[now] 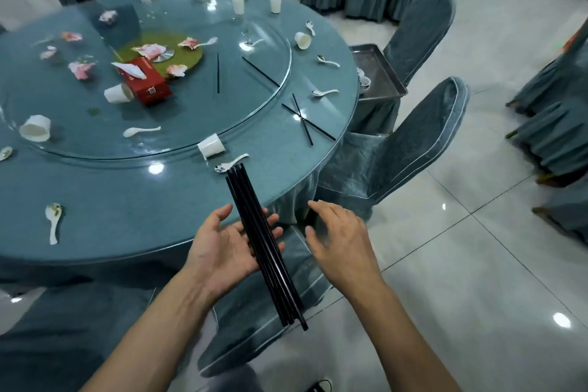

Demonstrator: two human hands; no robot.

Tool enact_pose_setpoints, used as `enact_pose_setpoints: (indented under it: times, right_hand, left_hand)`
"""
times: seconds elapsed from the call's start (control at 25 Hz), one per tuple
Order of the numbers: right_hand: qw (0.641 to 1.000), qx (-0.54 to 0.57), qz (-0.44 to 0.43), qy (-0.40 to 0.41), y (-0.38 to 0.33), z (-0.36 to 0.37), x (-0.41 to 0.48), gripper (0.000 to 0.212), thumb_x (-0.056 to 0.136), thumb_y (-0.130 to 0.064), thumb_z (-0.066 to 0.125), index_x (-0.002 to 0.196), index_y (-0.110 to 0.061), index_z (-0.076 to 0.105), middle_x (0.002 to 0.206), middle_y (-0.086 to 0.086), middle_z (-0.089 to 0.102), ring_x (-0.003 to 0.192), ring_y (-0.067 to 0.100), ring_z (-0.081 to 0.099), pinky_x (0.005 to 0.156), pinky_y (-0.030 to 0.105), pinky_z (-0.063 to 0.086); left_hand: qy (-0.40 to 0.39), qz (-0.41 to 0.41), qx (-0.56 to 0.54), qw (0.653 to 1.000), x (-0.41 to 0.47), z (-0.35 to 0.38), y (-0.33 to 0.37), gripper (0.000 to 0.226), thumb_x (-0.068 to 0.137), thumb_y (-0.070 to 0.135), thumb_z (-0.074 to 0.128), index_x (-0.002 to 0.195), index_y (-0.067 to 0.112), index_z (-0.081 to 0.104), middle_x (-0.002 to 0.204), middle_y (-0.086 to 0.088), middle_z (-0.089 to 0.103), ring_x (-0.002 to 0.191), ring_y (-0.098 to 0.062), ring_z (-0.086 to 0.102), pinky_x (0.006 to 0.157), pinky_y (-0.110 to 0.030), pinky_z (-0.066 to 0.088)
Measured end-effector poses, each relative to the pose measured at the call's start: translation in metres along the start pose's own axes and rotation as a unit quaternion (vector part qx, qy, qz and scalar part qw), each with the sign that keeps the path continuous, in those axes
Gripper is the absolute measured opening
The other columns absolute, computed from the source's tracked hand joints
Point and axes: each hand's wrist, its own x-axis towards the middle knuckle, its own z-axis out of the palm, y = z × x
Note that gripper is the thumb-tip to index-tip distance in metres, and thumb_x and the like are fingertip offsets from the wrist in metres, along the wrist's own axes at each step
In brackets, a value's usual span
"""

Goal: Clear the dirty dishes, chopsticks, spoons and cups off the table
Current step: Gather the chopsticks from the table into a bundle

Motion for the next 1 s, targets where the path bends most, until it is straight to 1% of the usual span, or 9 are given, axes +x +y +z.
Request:
enact_pose_setpoints:
  times: [0.12,0.24,0.4,0.48,0.6,0.68,0.8,0.88,1.0]
  right_hand:
    - [1.0,0.006,0.0,0.012,0.024,-0.017,0.0,0.046,0.098,-0.036,0.057,0.143,-0.029,0.052,0.141,-0.01,0.056,0.13,0.011,0.048,0.112,0.033,0.033]
    - [1.0,0.01,-0.002,0.002,0.037,-0.028,0.004,0.045,0.099,-0.037,0.056,0.143,-0.031,0.051,0.141,-0.012,0.056,0.13,0.01,0.047,0.113,0.033,0.034]
    - [1.0,0.004,-0.016,-0.015,0.049,-0.036,0.03,0.045,0.1,-0.037,0.055,0.144,-0.031,0.05,0.14,-0.014,0.055,0.13,0.008,0.046,0.114,0.031,0.032]
    - [1.0,-0.005,-0.017,-0.026,0.056,-0.038,0.045,0.045,0.099,-0.036,0.056,0.143,-0.031,0.051,0.139,-0.013,0.056,0.129,0.01,0.048,0.114,0.033,0.033]
    - [0.999,-0.013,-0.016,-0.033,0.063,-0.041,0.066,0.045,0.097,-0.035,0.059,0.142,-0.03,0.053,0.137,-0.012,0.058,0.127,0.013,0.051,0.112,0.036,0.037]
    - [0.999,-0.015,-0.014,-0.038,0.066,-0.045,0.078,0.045,0.098,-0.036,0.058,0.142,-0.031,0.052,0.138,-0.012,0.057,0.127,0.012,0.05,0.112,0.035,0.035]
    - [0.998,-0.015,-0.018,-0.052,0.072,-0.049,0.098,0.046,0.099,-0.036,0.057,0.144,-0.032,0.051,0.14,-0.012,0.056,0.128,0.013,0.049,0.112,0.034,0.034]
    - [0.998,-0.013,-0.025,-0.056,0.08,-0.052,0.11,0.045,0.099,-0.036,0.057,0.143,-0.031,0.051,0.14,-0.012,0.056,0.128,0.012,0.049,0.112,0.033,0.033]
    - [0.997,-0.014,-0.039,-0.061,0.096,-0.055,0.134,0.045,0.099,-0.037,0.056,0.144,-0.029,0.051,0.14,-0.011,0.056,0.128,0.012,0.049,0.111,0.032,0.032]
  left_hand:
    - [-0.001,0.008,-0.002,1.0,0.001,0.023,-0.016,0.068,0.098,0.048,0.042,0.144,-0.001,0.052,0.126,-0.021,0.067,0.111,-0.037,0.064,0.102,-0.058,0.046]
    - [-0.009,0.018,-0.013,1.0,0.006,0.038,-0.024,0.067,0.099,0.047,0.041,0.144,-0.001,0.051,0.125,-0.021,0.067,0.111,-0.037,0.064,0.102,-0.058,0.046]
    - [-0.018,0.035,-0.033,0.999,0.026,0.056,-0.02,0.063,0.099,0.045,0.041,0.139,-0.002,0.055,0.116,-0.021,0.069,0.104,-0.037,0.065,0.101,-0.056,0.047]
    - [-0.025,0.037,-0.044,0.998,0.037,0.064,-0.018,0.06,0.1,0.044,0.04,0.136,-0.001,0.057,0.114,-0.021,0.07,0.103,-0.037,0.064,0.1,-0.056,0.047]
    - [-0.012,0.038,-0.048,0.998,0.055,0.072,-0.013,0.06,0.102,0.045,0.038,0.136,-0.001,0.057,0.115,-0.021,0.069,0.102,-0.037,0.065,0.099,-0.056,0.048]
    - [-0.026,0.034,-0.044,0.998,0.061,0.078,-0.008,0.059,0.102,0.045,0.038,0.135,0.0,0.057,0.114,-0.02,0.069,0.101,-0.036,0.065,0.097,-0.055,0.049]
    - [-0.012,0.048,-0.051,0.997,0.075,0.088,0.0,0.057,0.101,0.045,0.038,0.131,0.001,0.058,0.112,-0.02,0.07,0.098,-0.036,0.065,0.096,-0.055,0.049]
    - [-0.02,0.047,-0.048,0.998,0.085,0.097,0.001,0.057,0.101,0.045,0.038,0.131,0.001,0.058,0.111,-0.02,0.07,0.098,-0.036,0.066,0.096,-0.055,0.049]
    - [-0.003,0.053,-0.056,0.997,0.104,0.113,0.003,0.058,0.101,0.046,0.038,0.131,0.001,0.058,0.111,-0.02,0.07,0.099,-0.036,0.067,0.094,-0.055,0.051]
